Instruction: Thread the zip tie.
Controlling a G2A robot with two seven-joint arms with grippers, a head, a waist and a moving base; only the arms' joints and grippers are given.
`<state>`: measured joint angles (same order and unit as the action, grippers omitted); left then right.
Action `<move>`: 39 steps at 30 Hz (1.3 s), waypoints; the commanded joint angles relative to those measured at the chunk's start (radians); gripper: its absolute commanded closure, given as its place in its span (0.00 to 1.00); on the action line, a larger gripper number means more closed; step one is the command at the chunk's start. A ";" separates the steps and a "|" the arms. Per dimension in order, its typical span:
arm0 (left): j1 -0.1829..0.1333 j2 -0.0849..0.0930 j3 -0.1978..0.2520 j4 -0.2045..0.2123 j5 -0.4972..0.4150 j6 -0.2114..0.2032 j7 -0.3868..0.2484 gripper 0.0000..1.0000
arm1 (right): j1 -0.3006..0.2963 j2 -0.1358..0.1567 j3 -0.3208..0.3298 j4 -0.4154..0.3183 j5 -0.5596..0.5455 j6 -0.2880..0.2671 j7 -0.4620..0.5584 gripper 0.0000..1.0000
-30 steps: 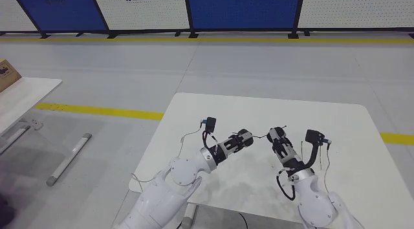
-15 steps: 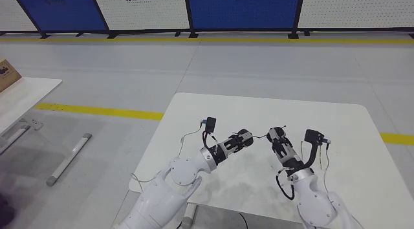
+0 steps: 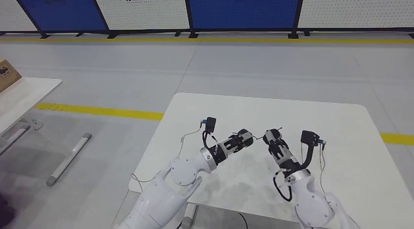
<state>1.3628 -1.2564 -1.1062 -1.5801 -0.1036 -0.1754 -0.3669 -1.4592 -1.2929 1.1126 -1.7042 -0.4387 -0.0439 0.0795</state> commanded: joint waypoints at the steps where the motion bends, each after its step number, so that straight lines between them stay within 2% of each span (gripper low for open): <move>1: 0.000 0.000 0.000 0.000 0.000 0.000 0.000 1.00 | 0.001 -0.003 -0.002 0.005 0.018 0.002 -0.009 1.00; 8: 0.000 0.000 0.000 0.000 0.000 0.000 0.000 1.00 | -0.004 -0.017 -0.016 0.026 0.104 -0.025 -0.074 1.00; 14: 0.000 0.000 0.000 0.000 0.000 0.000 0.000 1.00 | 0.003 -0.022 -0.023 0.043 0.097 -0.029 -0.091 1.00; 19: 0.001 -0.002 0.000 -0.008 -0.021 -0.021 0.038 1.00 | 0.002 -0.024 -0.023 0.044 0.087 -0.035 -0.092 1.00; 22: 0.001 -0.002 0.002 -0.007 -0.064 -0.032 0.013 1.00 | -0.002 -0.026 -0.021 0.038 0.088 -0.043 -0.098 1.00; 27: -0.004 0.000 0.006 -0.003 -0.062 -0.024 -0.002 1.00 | -0.007 -0.027 -0.014 0.028 0.094 -0.066 -0.101 1.00; 39: -0.005 0.002 0.013 -0.005 -0.085 -0.029 -0.011 1.00 | 0.000 -0.031 -0.011 0.040 0.082 -0.058 -0.073 1.00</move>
<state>1.3573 -1.2545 -1.0939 -1.5843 -0.1855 -0.2025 -0.3764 -1.4608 -1.3236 1.1015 -1.6667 -0.3583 -0.1010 0.0064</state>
